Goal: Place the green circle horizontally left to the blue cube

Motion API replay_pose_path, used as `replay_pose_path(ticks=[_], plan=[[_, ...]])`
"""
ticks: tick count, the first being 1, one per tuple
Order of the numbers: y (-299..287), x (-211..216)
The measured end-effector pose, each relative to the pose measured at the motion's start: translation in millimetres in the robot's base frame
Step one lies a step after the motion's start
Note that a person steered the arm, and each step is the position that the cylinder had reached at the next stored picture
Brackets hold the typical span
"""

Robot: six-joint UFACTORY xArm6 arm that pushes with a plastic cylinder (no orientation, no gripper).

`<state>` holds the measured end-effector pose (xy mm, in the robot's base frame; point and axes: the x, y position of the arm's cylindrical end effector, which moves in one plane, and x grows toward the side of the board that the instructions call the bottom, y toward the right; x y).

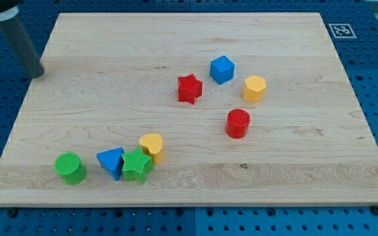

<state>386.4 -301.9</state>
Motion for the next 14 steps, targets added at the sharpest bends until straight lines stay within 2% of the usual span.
replay_pose_path(ticks=[1, 2, 3, 4, 6, 7, 12, 14], plan=[[-1.0, 76.2], [8.3, 180.7], [20.6, 230.3], [29.4, 229.4], [108.1, 229.8], [112.1, 229.7], [116.1, 144.8], [153.7, 110.2]])
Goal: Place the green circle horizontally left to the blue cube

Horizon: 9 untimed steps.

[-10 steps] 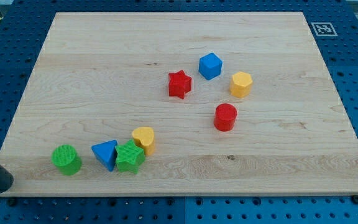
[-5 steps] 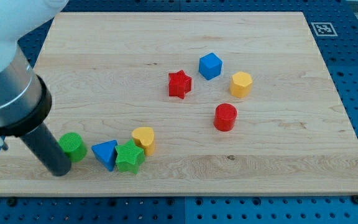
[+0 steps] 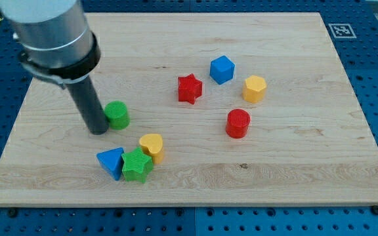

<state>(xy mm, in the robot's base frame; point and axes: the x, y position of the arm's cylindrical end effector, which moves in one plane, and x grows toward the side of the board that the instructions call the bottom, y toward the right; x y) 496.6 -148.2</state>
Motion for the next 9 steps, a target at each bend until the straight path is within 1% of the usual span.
replay_pose_path(ticks=[1, 2, 3, 4, 5, 9], plan=[[13.8, -17.1], [20.4, -17.6], [33.0, 7.9], [56.4, 10.3], [56.7, 8.0], [60.3, -56.3]])
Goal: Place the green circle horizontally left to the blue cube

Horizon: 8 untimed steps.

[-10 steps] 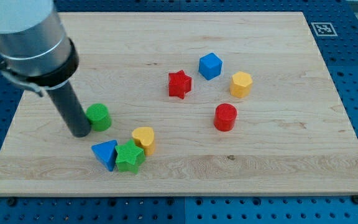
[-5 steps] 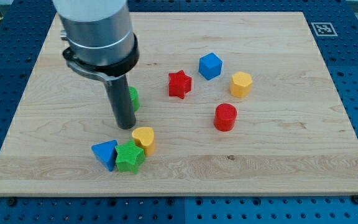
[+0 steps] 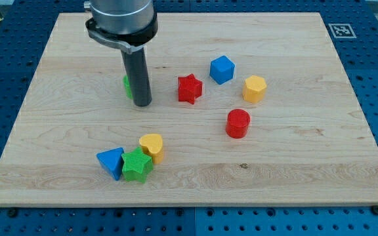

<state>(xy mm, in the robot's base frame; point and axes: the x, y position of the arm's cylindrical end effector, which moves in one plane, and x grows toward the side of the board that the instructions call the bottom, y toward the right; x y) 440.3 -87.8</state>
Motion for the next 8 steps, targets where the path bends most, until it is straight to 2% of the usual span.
replay_pose_path(ticks=[1, 2, 3, 4, 8], plan=[[0.0, -22.2], [-4.1, -18.7], [-39.8, -1.2], [-61.0, -13.9], [-5.6, -54.1]])
